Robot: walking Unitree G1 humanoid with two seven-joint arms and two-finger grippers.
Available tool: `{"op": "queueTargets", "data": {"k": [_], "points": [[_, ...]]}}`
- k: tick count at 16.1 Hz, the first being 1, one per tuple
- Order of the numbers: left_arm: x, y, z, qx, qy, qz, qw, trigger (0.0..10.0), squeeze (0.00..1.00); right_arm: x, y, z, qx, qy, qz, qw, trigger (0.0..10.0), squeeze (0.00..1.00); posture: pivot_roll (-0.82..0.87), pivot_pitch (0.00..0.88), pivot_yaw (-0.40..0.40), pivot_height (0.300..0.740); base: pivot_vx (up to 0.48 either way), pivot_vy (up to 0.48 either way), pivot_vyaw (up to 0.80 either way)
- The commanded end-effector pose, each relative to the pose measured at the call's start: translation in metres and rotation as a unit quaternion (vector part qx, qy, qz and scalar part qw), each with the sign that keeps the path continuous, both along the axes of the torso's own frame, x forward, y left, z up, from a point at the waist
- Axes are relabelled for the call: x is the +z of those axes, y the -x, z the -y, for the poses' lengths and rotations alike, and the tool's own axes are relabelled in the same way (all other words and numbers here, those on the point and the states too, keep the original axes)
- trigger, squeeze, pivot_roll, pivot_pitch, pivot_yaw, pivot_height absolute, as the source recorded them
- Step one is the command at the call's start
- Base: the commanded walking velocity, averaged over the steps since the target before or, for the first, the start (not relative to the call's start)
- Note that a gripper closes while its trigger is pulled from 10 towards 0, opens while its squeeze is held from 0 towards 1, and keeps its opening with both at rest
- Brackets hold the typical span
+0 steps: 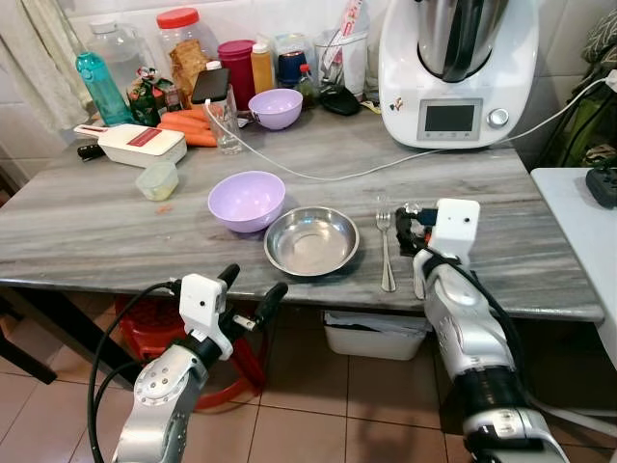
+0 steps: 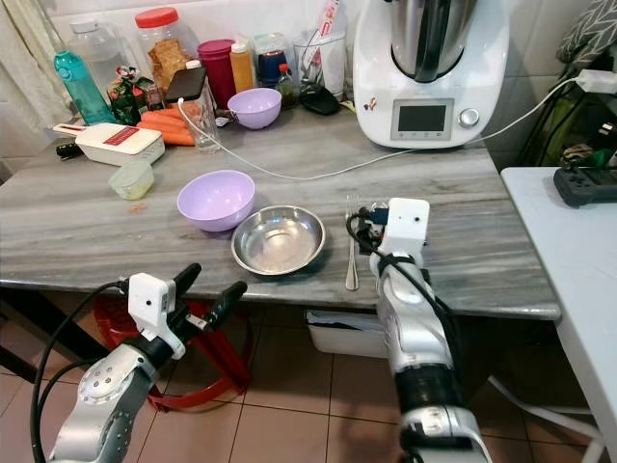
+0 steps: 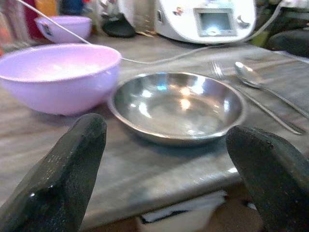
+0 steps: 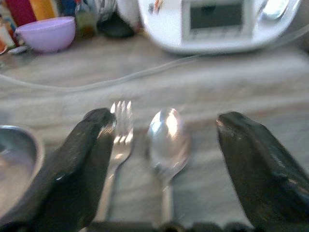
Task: Setting the table
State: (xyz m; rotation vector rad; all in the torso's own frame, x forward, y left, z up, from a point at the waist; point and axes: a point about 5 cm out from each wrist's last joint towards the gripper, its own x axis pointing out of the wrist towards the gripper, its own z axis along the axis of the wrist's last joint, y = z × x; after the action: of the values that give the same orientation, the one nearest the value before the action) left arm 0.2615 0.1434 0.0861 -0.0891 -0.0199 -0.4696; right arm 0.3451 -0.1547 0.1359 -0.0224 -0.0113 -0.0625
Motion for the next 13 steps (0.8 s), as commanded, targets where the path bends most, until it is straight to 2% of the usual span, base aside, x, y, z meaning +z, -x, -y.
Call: {"op": "queueTargets", "data": {"k": [1,2,3,8,9,13], "points": [[0.003,-0.004,-0.007,0.029,-0.011,0.008,0.999,10.0,0.00,0.017,0.001,-0.006,0.006,0.021,0.043,0.999,10.0,1.00,-0.08,0.000,0.111,0.740,0.000,0.000,0.00],[0.002,-0.005,-0.009,0.039,-0.011,0.003,0.999,10.0,0.00,0.019,0.003,-0.006,0.006,0.027,0.051,0.998,10.0,1.00,-0.08,0.000,0.111,0.740,0.000,0.000,0.00],[0.000,-0.008,-0.013,0.074,-0.021,-0.004,0.997,10.0,0.00,0.021,0.013,-0.003,-0.003,0.038,0.066,0.997,10.0,1.00,-0.08,0.000,0.111,0.740,0.000,0.000,0.00],[-0.006,-0.010,-0.019,0.147,-0.051,-0.006,0.988,10.0,0.00,0.010,0.043,0.015,-0.028,0.077,0.066,0.994,10.0,1.00,-0.07,0.000,0.096,0.740,0.000,0.000,0.00],[-0.007,-0.011,-0.019,0.152,-0.051,-0.007,0.987,10.0,0.00,0.004,0.055,0.023,-0.042,0.099,0.061,0.992,10.0,1.00,-0.08,0.000,0.093,0.740,0.000,0.000,0.00],[-0.008,-0.013,-0.016,0.159,-0.057,-0.004,0.986,10.0,0.00,-0.001,0.077,0.034,-0.057,0.131,0.059,0.988,10.0,1.00,-0.10,0.000,0.106,0.740,0.000,0.000,0.00]]}}
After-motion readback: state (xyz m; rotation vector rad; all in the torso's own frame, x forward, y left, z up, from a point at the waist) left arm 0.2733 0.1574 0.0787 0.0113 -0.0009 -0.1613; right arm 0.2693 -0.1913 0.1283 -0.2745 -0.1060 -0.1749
